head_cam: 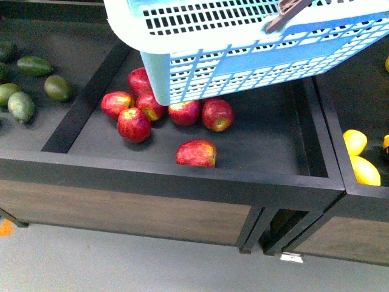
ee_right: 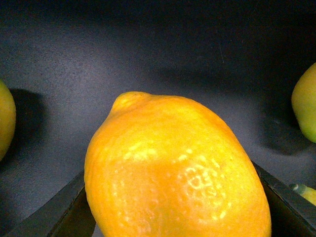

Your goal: Pick lemon and mango into basket

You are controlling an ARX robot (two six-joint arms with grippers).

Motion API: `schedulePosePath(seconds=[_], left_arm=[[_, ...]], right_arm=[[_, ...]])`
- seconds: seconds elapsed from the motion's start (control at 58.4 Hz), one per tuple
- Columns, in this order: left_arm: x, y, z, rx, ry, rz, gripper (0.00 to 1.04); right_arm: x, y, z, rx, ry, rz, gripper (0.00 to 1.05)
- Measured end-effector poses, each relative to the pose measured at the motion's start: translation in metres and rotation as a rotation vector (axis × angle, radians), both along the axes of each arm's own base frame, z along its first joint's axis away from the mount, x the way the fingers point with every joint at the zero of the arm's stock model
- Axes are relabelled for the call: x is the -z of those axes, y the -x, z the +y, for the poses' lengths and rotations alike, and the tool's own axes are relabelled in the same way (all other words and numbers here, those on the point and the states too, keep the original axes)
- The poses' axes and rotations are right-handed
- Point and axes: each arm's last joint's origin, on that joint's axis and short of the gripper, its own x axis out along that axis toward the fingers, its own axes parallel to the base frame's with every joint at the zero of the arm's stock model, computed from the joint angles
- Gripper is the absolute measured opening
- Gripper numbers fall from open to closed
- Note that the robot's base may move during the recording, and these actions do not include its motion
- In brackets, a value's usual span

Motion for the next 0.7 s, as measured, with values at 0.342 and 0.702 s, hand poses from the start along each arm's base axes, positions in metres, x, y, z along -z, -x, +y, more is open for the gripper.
schedulePosePath(seconds=[0.342, 0.702], left_arm=[[0.000, 0.000, 0.000, 0.000, 0.000, 0.000, 0.05], [0.000, 0.000, 0.000, -0.001, 0.000, 0.000, 0.05]], right_arm=[[-0.092, 0.031, 0.000, -0.033, -0.182, -0.276, 0.73], [-0.294, 0.095, 0.021, -0.188, -0.237, -0.801, 0.72]])
